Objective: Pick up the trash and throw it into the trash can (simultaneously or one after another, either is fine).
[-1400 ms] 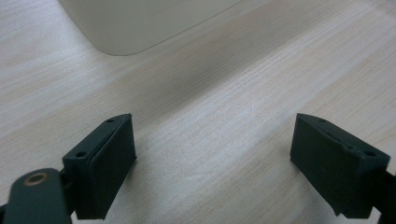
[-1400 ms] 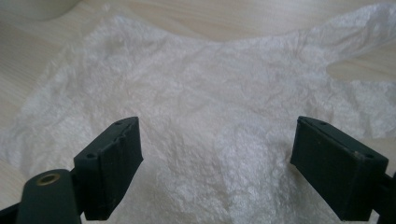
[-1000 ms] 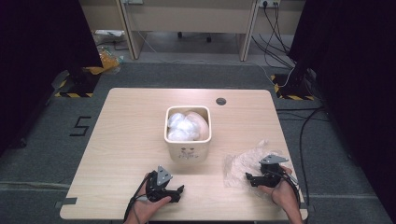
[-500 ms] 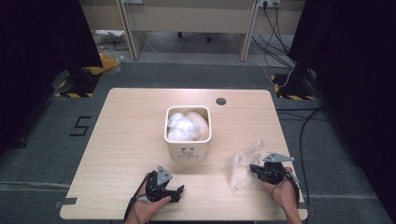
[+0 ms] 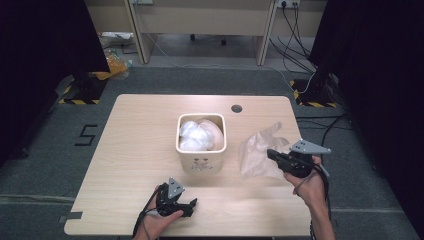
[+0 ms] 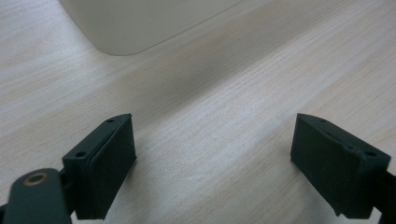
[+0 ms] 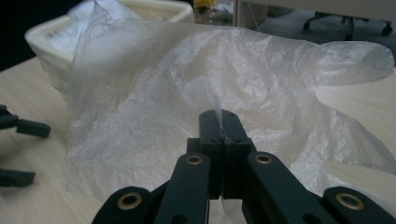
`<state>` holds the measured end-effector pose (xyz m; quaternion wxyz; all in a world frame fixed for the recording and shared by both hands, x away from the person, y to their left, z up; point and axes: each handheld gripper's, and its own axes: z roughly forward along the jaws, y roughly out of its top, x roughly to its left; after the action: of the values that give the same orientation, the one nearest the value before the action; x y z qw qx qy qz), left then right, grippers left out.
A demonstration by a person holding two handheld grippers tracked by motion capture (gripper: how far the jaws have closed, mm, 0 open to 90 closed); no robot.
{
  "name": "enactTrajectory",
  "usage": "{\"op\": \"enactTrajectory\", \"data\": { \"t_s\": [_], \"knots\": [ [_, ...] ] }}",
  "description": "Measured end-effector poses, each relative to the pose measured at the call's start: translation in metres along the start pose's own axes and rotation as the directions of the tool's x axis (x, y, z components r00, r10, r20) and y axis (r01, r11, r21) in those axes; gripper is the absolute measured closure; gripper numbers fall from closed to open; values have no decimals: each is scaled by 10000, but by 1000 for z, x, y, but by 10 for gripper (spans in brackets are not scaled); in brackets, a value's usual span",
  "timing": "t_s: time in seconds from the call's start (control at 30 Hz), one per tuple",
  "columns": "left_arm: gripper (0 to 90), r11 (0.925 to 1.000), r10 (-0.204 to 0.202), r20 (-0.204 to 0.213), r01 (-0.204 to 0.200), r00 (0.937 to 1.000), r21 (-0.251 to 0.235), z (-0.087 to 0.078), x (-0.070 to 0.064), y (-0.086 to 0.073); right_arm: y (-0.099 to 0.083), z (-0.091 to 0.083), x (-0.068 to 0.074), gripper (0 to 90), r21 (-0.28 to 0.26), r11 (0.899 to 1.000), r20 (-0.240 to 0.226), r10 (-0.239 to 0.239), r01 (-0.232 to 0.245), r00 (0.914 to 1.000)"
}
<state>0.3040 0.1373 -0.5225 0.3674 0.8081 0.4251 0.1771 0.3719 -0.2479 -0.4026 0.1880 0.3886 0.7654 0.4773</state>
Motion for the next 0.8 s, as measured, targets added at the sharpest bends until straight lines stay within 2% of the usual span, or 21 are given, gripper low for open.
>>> {"op": "enactTrajectory", "data": {
  "t_s": [0.07, 0.2, 0.37, 0.57, 0.8],
  "knots": [
    [132, 10000, 25, -2, -25, 10000, 25, 0, 0, 0, 19, -2, 6, 899, -266, 9994, -219, -246, 240, 9995],
    [132, 10000, 50, 3, -50, 10000, 49, 0, 0, 0, 39, 1, 14, 899, -441, 9978, -534, -521, 497, 9972],
    [132, 10000, -13, -23, 13, 10000, -39, 0, 0, 0, 53, 10, 21, 899, -470, 9973, -822, -597, 560, 9948],
    [132, 10000, 27, -24, -27, 10000, -12, 0, 0, 0, 60, 24, 24, 899, -401, 9980, -1253, -528, 481, 9907],
    [132, 10000, 28, -24, -28, 10000, -11, 0, 0, 0, 72, 34, 29, 898, -368, 9981, -1518, -539, 489, 9869]
  ]
}}
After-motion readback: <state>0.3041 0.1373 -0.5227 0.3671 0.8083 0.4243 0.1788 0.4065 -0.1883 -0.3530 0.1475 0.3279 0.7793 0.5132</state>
